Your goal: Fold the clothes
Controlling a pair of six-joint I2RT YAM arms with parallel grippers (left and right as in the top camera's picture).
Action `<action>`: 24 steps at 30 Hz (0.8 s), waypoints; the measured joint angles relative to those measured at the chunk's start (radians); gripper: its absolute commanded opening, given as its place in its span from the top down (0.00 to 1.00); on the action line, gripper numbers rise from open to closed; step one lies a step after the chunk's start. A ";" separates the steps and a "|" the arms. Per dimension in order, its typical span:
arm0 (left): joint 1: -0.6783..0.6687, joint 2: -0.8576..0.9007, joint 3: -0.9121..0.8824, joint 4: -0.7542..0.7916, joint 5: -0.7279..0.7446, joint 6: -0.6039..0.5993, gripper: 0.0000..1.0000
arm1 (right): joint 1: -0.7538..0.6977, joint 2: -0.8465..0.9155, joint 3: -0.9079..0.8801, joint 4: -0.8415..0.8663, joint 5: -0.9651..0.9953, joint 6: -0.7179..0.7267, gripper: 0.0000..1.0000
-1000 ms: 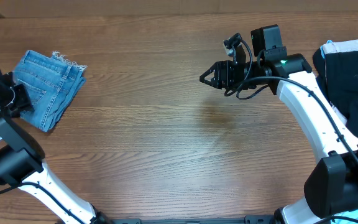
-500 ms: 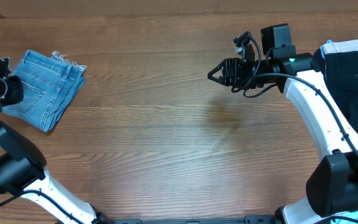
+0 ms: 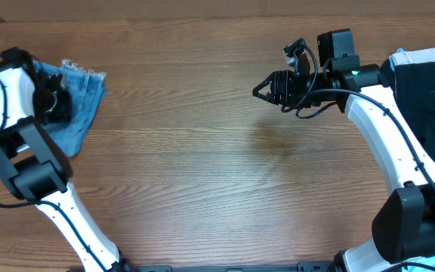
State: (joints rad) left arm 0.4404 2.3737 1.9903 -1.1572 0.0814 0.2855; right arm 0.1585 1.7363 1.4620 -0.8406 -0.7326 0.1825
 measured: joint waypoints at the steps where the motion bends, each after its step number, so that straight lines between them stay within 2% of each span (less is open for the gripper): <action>1: -0.023 0.001 0.000 0.021 0.020 -0.051 0.96 | 0.000 0.000 0.000 -0.001 0.000 0.000 0.44; 7: -0.126 0.004 0.000 0.069 0.088 -0.239 0.95 | 0.000 0.000 0.000 -0.002 0.000 0.000 0.44; 8: -0.134 0.003 0.000 0.065 0.092 -0.253 0.88 | 0.000 0.000 0.000 -0.002 0.000 0.000 0.44; 9: -0.138 0.001 0.000 0.060 0.092 -0.257 0.74 | 0.000 0.000 0.000 -0.005 0.000 0.000 0.44; 10: -0.140 -0.003 0.000 0.053 0.092 -0.262 0.67 | 0.000 0.000 0.000 -0.009 0.000 0.000 0.44; 11: -0.140 -0.012 -0.001 0.044 0.091 -0.258 0.65 | 0.000 0.000 0.000 -0.009 0.001 0.000 0.44; 12: -0.140 -0.026 -0.004 0.037 0.087 -0.256 0.69 | 0.000 0.000 0.000 -0.008 0.000 0.000 0.44; 14: -0.140 -0.063 -0.014 0.031 0.064 -0.248 0.94 | 0.000 0.000 0.000 -0.008 0.000 0.000 0.44; 19: -0.137 -0.129 -0.015 0.063 -0.037 -0.201 0.96 | 0.000 0.000 0.000 -0.012 0.000 -0.001 0.44; 24: -0.104 -0.047 -0.015 0.100 -0.073 -0.190 0.96 | 0.000 0.000 0.000 -0.032 0.000 0.000 0.44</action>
State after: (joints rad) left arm 0.3367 2.3272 1.9751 -1.0569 0.0082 0.0959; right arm 0.1585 1.7363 1.4620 -0.8722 -0.7326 0.1825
